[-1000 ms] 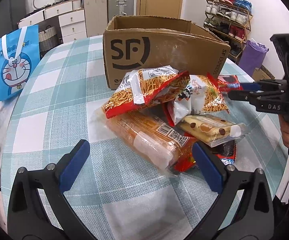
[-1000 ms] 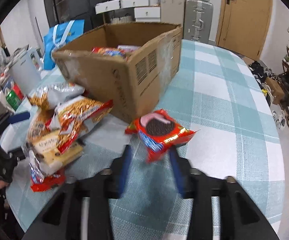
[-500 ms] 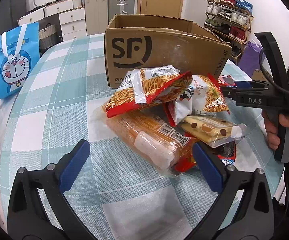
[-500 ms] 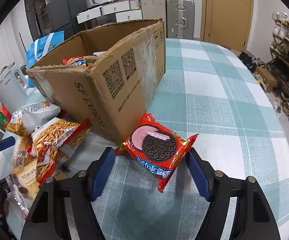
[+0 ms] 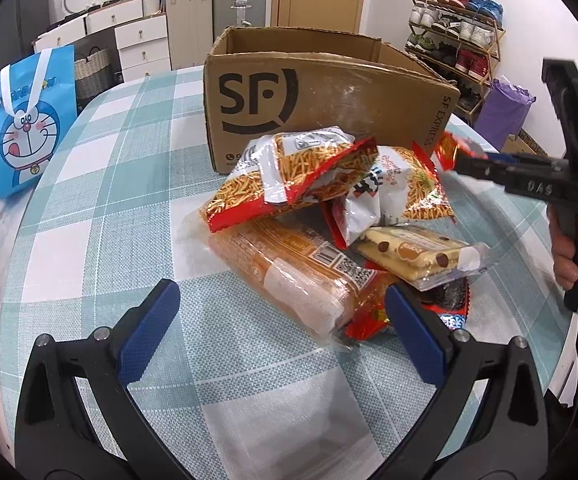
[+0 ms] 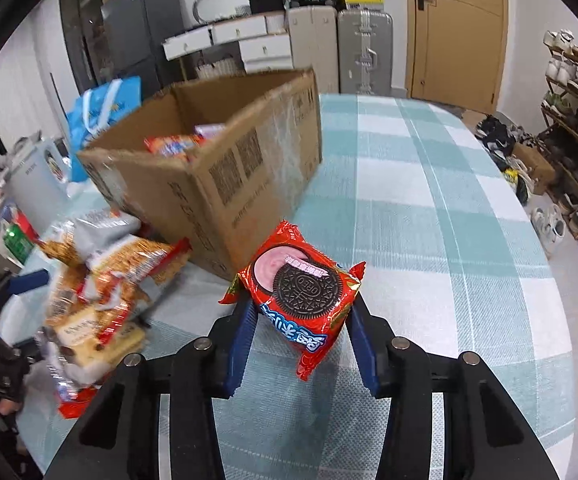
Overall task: Organize snacks
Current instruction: 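Lift the Oreo pack with the right tool while the left tool grasps the wrapped bread loaf, then carry the bread loaf and Oreo pack over the box with both tools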
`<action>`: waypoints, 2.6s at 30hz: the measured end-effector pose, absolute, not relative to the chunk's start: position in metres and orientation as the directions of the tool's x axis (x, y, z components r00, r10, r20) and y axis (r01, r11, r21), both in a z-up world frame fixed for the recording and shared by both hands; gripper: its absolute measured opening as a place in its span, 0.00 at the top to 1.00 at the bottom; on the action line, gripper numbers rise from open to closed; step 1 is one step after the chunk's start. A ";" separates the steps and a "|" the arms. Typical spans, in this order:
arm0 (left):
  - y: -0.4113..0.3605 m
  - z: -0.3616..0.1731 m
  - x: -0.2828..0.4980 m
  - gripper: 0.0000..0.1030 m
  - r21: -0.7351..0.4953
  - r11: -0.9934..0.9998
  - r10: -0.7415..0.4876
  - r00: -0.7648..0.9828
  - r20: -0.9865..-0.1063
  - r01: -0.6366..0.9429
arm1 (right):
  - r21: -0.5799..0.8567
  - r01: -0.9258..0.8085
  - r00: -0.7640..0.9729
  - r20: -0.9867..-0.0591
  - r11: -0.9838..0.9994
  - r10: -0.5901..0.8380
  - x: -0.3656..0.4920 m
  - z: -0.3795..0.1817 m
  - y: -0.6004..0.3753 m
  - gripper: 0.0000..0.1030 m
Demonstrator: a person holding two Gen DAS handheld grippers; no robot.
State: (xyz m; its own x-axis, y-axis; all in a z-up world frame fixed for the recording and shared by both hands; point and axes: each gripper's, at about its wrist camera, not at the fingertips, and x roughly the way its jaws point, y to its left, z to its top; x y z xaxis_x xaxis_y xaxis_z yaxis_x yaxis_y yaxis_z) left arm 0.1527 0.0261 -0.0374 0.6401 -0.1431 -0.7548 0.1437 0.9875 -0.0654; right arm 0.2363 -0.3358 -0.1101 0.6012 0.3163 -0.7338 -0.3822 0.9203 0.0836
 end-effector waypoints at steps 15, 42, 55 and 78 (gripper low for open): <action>0.034 -0.043 0.166 0.01 -0.106 0.987 -0.158 0.608 -0.778 0.122 | 0.068 -0.398 0.627 -0.707 0.915 0.325 0.226 -0.097 -0.330 0.56; 0.053 -0.048 0.185 0.01 -0.130 0.990 -0.070 0.607 -0.792 -0.056 | 0.089 -0.396 0.679 -0.643 0.914 0.356 0.214 -0.069 -0.341 0.56; 0.047 -0.053 0.184 0.56 -0.063 0.998 -0.064 0.612 -0.788 0.022 | 0.083 -0.408 0.682 -0.635 0.909 0.364 0.211 -0.066 -0.337 0.56; 0.090 0.005 0.140 0.67 -0.187 0.982 -0.071 0.829 -0.555 -0.041 | 0.098 -0.499 0.715 -0.515 0.861 0.473 0.183 -0.041 -0.322 0.56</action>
